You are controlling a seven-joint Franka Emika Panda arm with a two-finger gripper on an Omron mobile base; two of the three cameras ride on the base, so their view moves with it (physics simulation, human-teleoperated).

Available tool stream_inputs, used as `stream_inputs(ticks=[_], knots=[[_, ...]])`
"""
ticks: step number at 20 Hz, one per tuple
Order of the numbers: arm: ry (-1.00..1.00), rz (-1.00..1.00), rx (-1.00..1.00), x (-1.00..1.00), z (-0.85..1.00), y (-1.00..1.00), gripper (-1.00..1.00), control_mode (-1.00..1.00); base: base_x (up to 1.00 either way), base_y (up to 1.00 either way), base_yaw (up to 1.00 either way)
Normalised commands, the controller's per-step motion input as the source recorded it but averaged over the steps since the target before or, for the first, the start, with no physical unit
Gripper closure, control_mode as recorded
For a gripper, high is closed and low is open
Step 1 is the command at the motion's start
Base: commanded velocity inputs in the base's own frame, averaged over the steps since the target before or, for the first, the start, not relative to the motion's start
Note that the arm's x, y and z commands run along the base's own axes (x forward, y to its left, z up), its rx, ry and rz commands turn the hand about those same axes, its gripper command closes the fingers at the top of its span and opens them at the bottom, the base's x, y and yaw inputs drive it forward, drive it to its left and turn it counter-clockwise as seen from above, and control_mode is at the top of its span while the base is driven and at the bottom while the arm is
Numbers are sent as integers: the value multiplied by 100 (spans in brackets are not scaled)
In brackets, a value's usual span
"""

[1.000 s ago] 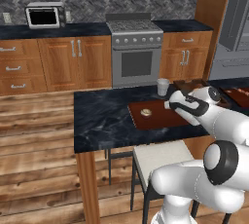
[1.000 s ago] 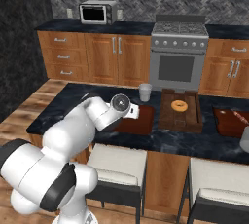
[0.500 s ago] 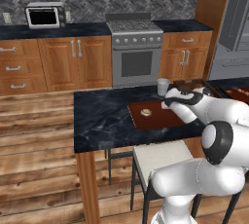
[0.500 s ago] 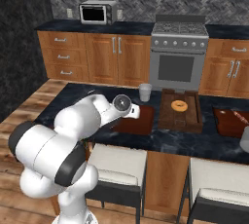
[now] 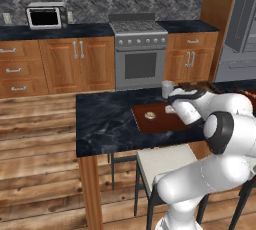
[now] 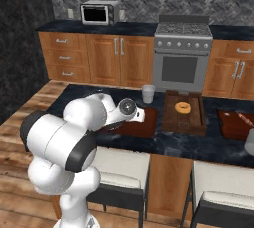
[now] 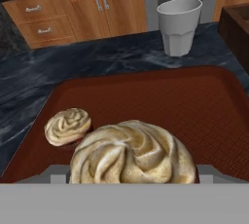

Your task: Take the cupcakes from the fridge and place them on the empty tray on the dining counter.

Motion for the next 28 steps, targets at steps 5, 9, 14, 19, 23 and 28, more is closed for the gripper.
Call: stream_inputs(ticks=[5, 9, 14, 19, 23, 28], knots=[[0, 0, 0, 25, -15, 0, 100, -100, 0, 0, 0], [0, 0, 0, 18, -17, -2, 100, -100, 0, 0, 0], [0, 0, 0, 14, -19, -3, 100, -100, 0, 0, 0], [0, 0, 0, 14, -15, -4, 100, -100, 0, 0, 0], [0, 0, 0, 14, -9, -4, 100, -100, 0, 0, 0], [0, 0, 0, 15, -2, -4, -100, -100, 0, 0, 0]])
